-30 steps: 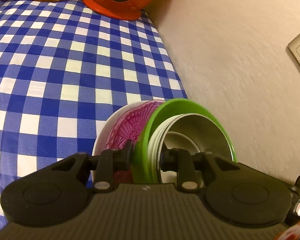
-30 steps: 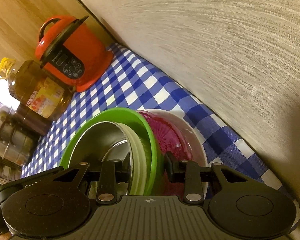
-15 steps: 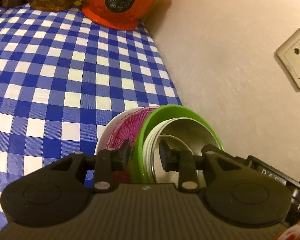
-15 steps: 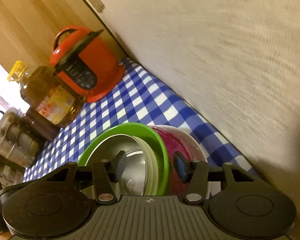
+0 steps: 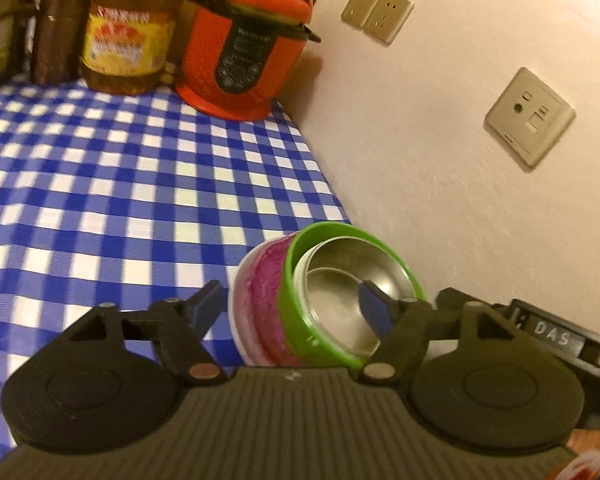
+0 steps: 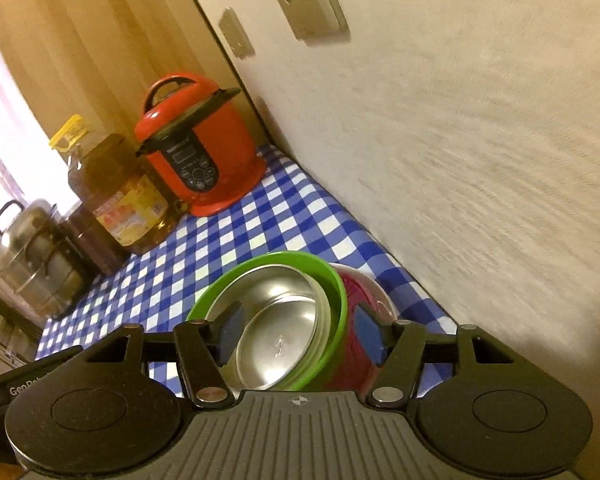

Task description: Organize plates and bowls

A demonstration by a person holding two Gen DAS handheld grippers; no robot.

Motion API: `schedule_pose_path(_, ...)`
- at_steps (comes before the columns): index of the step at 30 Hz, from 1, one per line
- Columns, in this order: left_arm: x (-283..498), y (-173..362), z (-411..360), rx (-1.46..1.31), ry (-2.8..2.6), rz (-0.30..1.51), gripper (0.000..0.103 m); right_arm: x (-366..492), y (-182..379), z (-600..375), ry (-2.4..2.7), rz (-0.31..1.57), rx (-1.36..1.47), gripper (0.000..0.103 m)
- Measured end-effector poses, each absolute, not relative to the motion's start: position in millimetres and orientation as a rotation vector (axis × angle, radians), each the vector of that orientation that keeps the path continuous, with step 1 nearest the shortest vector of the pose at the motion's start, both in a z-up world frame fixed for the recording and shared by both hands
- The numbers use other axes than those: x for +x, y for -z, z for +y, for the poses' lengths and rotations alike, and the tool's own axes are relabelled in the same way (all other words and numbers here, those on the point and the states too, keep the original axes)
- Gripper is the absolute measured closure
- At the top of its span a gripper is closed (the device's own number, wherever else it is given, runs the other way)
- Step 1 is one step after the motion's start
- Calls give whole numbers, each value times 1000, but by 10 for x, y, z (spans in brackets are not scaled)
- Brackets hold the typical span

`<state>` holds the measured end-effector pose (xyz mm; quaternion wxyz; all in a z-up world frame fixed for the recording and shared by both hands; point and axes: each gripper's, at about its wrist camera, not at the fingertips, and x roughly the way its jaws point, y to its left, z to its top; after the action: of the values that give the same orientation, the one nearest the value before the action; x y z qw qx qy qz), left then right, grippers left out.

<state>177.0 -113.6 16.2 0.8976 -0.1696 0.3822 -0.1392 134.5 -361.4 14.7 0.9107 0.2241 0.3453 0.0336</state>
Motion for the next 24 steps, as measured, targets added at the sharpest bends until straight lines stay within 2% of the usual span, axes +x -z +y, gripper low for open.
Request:
schedule_pose_path(12,1204,-339,-971,-208,247,782,15,733,-349,-3309,-34,752,302,39)
schedule_pose_path(24,843,-278,-979,-156,221,840,16,316,-316,-3152,-31,805,199,39)
